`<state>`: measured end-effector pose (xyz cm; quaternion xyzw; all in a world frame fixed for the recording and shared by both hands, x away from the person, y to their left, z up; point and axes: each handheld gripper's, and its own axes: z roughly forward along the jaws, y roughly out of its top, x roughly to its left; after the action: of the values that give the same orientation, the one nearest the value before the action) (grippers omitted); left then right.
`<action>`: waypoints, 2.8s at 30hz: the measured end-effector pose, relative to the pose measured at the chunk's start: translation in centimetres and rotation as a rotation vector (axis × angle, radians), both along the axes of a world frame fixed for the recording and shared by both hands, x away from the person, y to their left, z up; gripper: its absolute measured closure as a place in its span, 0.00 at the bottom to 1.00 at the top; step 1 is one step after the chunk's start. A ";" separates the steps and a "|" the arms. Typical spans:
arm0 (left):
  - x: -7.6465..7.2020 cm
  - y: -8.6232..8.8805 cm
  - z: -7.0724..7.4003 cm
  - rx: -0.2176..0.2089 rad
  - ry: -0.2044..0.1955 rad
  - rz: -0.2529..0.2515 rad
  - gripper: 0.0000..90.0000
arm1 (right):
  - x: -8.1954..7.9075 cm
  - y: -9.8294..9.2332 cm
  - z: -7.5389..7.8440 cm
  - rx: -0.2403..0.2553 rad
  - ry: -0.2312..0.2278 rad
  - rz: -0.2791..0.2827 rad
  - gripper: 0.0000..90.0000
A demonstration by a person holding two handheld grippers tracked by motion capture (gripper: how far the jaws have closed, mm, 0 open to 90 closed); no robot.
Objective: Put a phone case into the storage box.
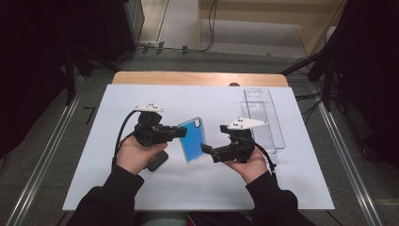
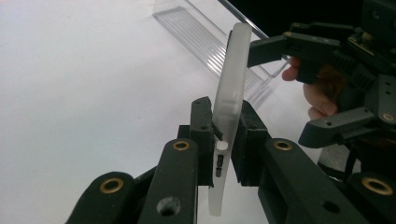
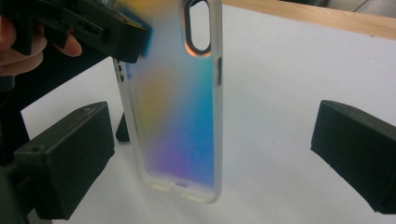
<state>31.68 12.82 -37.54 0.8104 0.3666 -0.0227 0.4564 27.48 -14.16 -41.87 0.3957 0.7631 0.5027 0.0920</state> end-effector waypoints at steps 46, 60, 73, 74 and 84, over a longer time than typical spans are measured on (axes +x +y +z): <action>-2.0 -3.5 -1.1 0.065 0.042 0.075 0.90 | -0.7 4.7 -2.1 -0.088 0.011 -0.133 0.15; -2.4 -3.2 -0.2 0.055 0.010 0.069 0.79 | -0.7 4.5 -2.1 -0.105 0.005 -0.120 0.17; -2.5 -2.3 0.7 0.046 0.024 -0.055 0.45 | 0.1 2.6 -2.0 -0.091 -0.003 -0.114 0.17; -2.5 -2.2 0.6 0.053 0.002 -0.082 0.44 | 0.2 2.4 -2.0 -0.088 -0.001 -0.105 0.17; -2.3 -0.8 -1.5 0.064 -0.070 -0.225 0.37 | 0.4 1.9 -1.9 -0.086 0.000 -0.013 0.17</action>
<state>29.34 11.99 -39.04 0.8609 0.2576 -0.0335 0.4374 27.90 -12.29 -43.81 0.3963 0.7815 0.4688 0.1119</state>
